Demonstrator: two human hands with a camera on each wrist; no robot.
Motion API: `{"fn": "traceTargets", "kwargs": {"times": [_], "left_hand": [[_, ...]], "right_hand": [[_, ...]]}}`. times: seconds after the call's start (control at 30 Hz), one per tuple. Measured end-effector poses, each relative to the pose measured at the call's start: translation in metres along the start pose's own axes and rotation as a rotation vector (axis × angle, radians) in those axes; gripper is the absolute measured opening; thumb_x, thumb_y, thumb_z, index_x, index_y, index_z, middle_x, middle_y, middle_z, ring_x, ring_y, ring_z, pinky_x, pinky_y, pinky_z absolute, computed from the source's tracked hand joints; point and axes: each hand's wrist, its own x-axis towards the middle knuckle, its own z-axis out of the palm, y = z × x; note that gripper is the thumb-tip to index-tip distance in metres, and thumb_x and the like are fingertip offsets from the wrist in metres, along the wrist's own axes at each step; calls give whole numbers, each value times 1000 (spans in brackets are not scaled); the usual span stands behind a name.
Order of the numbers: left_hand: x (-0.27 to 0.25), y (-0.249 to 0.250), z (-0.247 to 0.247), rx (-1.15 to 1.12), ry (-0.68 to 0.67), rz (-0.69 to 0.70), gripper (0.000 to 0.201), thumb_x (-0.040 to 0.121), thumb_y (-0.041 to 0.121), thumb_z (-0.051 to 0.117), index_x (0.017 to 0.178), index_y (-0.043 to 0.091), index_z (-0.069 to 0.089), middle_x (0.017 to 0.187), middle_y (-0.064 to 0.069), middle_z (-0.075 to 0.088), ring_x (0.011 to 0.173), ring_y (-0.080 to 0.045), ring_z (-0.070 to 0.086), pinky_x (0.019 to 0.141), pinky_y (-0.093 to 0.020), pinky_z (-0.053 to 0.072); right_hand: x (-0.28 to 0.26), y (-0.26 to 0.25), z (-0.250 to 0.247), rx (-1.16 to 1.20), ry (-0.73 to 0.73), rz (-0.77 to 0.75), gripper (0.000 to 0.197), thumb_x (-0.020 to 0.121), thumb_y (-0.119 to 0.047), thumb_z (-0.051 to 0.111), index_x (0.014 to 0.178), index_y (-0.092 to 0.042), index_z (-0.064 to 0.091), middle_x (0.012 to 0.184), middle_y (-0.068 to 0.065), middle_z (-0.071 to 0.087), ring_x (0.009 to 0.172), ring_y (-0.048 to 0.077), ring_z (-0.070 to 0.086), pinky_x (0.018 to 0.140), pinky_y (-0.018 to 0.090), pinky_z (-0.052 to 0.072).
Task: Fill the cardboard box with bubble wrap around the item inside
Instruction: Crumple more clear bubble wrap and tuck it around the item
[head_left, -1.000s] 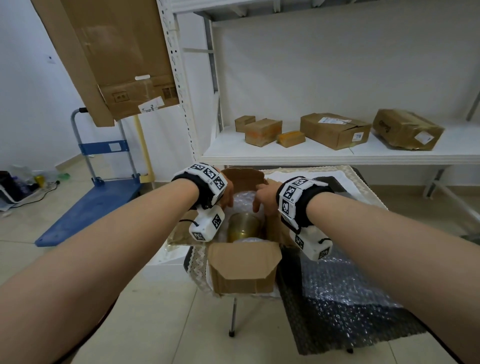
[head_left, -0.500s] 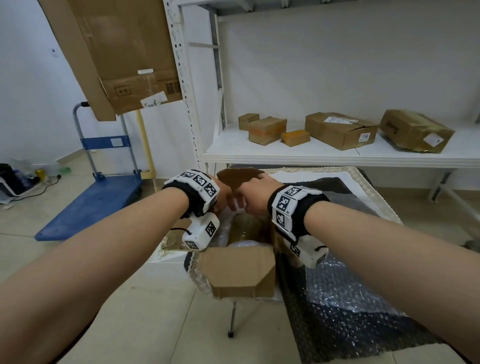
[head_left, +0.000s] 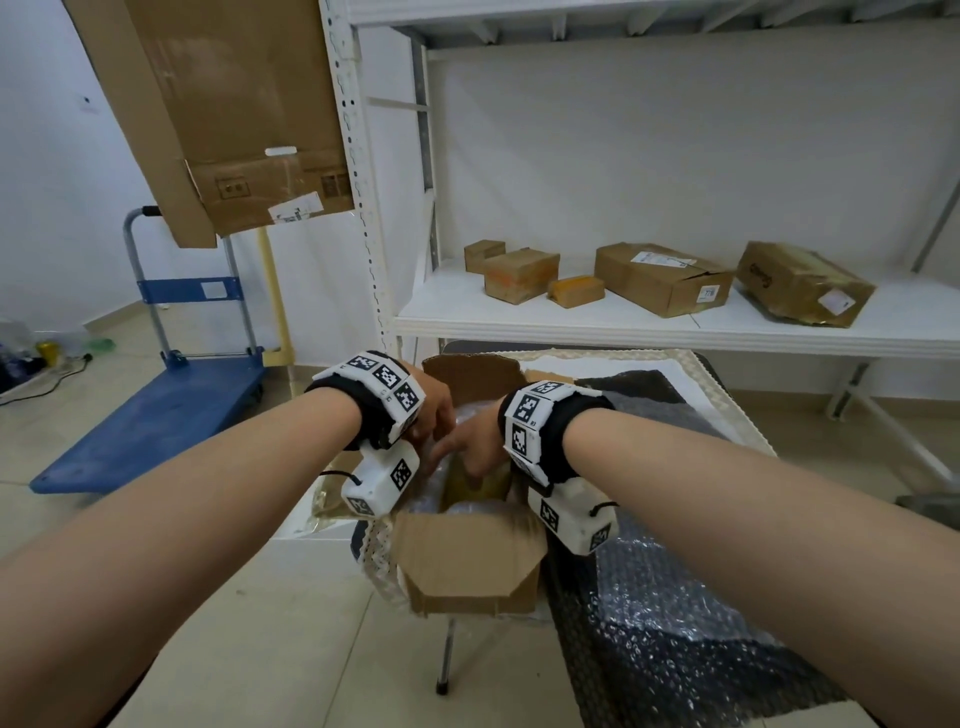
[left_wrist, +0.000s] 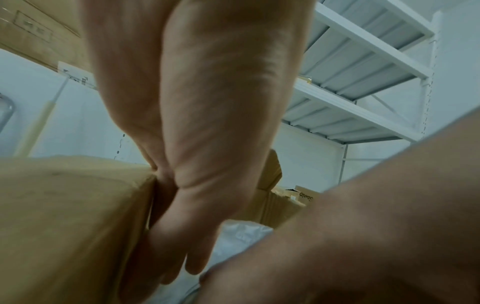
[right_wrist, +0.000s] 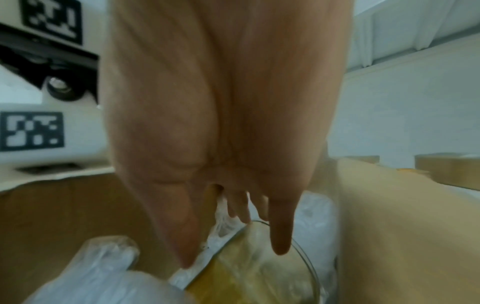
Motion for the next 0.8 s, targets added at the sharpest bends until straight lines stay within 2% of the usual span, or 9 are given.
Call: {"fn": "traceTargets", "kwargs": {"times": [0.17, 0.27, 0.4, 0.47, 0.53, 0.57, 0.63, 0.7, 0.8], "left_hand": [[-4, -1, 6, 18, -31, -27, 62, 86, 5, 54, 141, 31, 48, 138, 9, 56, 101, -9, 50, 85, -25, 40], [-6, 4, 8, 79, -48, -63, 56, 86, 19, 59, 138, 37, 48, 127, 9, 60, 98, -12, 56, 86, -28, 46], [13, -1, 16, 149, -81, -81, 64, 44, 68, 69, 102, 43, 66, 96, 10, 72, 92, -16, 69, 91, -40, 56], [40, -13, 25, 195, -96, -103, 81, 28, 81, 70, 101, 47, 65, 95, 12, 73, 97, -13, 69, 100, -43, 49], [34, -8, 24, 188, -83, -133, 92, 22, 87, 69, 104, 48, 64, 104, 14, 72, 112, -13, 63, 111, -49, 35], [23, -2, 20, 151, -46, -147, 84, 30, 83, 72, 105, 46, 64, 108, 14, 71, 116, -14, 59, 113, -49, 32], [1, 12, 12, 51, 34, -139, 62, 59, 57, 81, 115, 42, 61, 117, 12, 66, 117, -14, 55, 113, -44, 31], [-1, 18, 10, -51, 78, -86, 67, 69, 32, 83, 128, 39, 53, 128, 10, 59, 116, -15, 55, 107, -38, 40], [-7, 33, 2, -27, -2, -53, 81, 72, 24, 83, 141, 36, 44, 142, 8, 48, 127, -19, 50, 106, -38, 44]], "right_hand": [[4, 12, 0, 70, -60, -8, 67, 90, -13, 57, 145, -46, 39, 163, 3, 23, 145, 26, 30, 117, 44, 30], [0, 14, -1, 78, -42, -16, 66, 91, -11, 57, 146, -43, 39, 161, 4, 28, 143, 27, 34, 114, 44, 35], [-2, 14, -1, 288, 34, -87, 58, 91, 0, 56, 142, -26, 50, 145, 5, 49, 130, 23, 48, 95, 30, 47], [-3, 12, 2, 401, 85, -131, 46, 89, 7, 53, 129, -15, 60, 134, 8, 60, 121, 22, 55, 88, 26, 49], [-10, 12, 1, 500, 214, -123, 36, 87, 8, 51, 110, -14, 70, 118, 5, 69, 115, 21, 61, 95, 29, 49], [-16, 14, -1, 521, 299, -97, 33, 88, 6, 51, 101, -16, 72, 109, 1, 71, 111, 20, 62, 96, 29, 49], [-26, 21, -5, 477, 494, 32, 24, 90, -2, 54, 96, -17, 72, 105, -1, 68, 105, 21, 62, 92, 30, 49], [-32, 31, -7, 385, 606, 225, 20, 90, -16, 64, 109, -15, 66, 124, 8, 52, 110, 28, 58, 96, 36, 49], [-35, 40, -1, 465, 517, 459, 65, 83, -30, 75, 136, -13, 41, 145, 17, 28, 123, 39, 50, 101, 46, 47]]}}
